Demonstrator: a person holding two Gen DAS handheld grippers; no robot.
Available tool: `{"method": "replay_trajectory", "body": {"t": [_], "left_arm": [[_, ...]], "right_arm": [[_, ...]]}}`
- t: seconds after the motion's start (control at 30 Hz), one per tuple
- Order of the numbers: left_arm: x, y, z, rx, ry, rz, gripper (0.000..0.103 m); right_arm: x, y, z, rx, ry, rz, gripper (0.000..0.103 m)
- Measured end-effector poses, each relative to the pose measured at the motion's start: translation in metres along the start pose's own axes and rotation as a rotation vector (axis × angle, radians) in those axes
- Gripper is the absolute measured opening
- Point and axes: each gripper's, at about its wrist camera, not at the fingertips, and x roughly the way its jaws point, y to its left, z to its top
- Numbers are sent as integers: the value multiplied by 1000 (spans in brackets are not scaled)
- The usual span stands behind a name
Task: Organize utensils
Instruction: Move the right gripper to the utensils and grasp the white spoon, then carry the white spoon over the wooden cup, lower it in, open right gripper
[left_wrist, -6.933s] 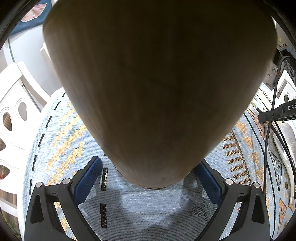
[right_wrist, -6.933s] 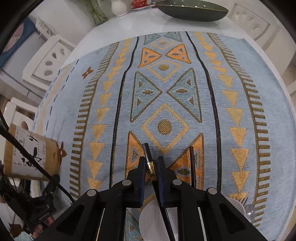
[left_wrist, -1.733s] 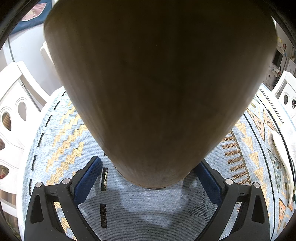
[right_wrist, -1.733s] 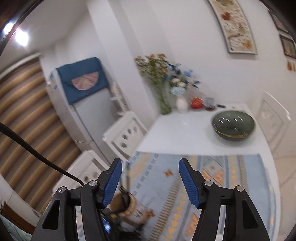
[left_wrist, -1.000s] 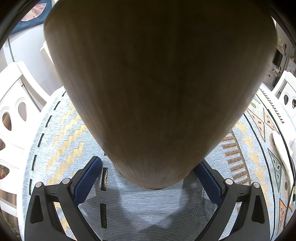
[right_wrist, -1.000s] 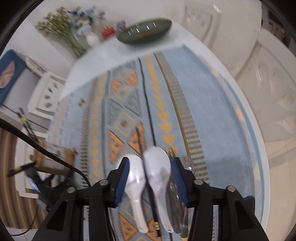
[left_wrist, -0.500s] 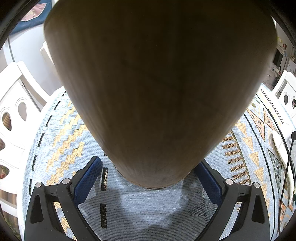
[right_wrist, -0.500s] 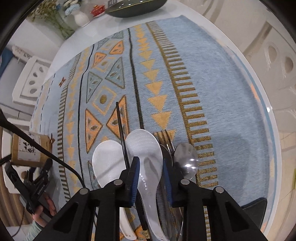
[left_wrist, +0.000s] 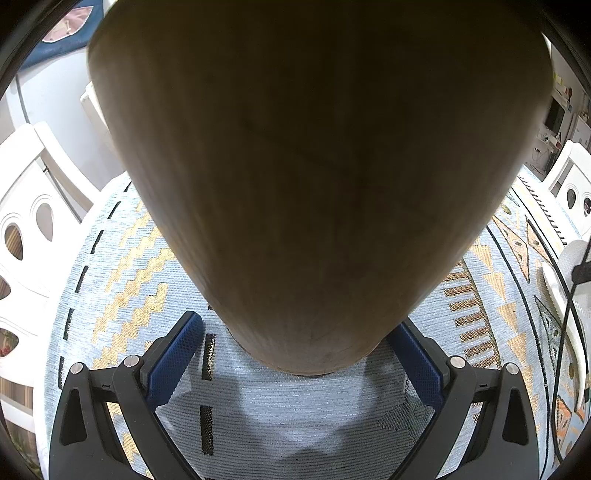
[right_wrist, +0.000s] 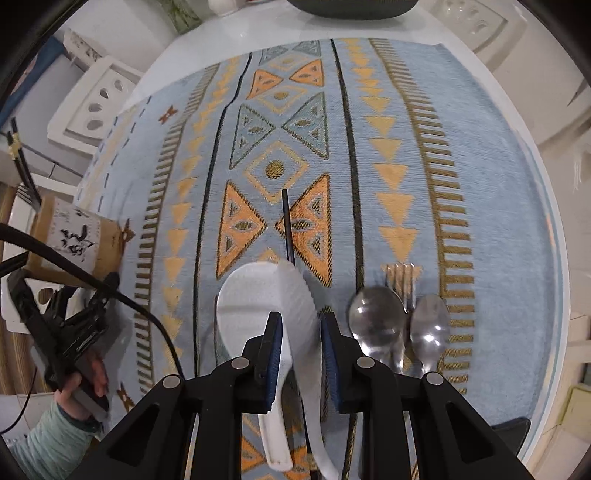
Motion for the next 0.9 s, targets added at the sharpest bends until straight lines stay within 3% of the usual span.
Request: {"method": "replay_trajectory", "body": {"t": [0.17,0.23,0.3,0.67,0.9], "left_arm": [[0,0,0,0,0,0,101],[0,0,0,0,0,0,101],[0,0,0,0,0,0,101],[0,0,0,0,0,0,101],[0,0,0,0,0,0,101]], "right_arm": [[16,-3,13,23,24,-23,21],[19,-5,15,25,37,-20,9],[13,-10,12,19,29,-5,9],[-44,-16,16,49,-131,-2,7],[-85,15,30,-4,-294,37,7]]}}
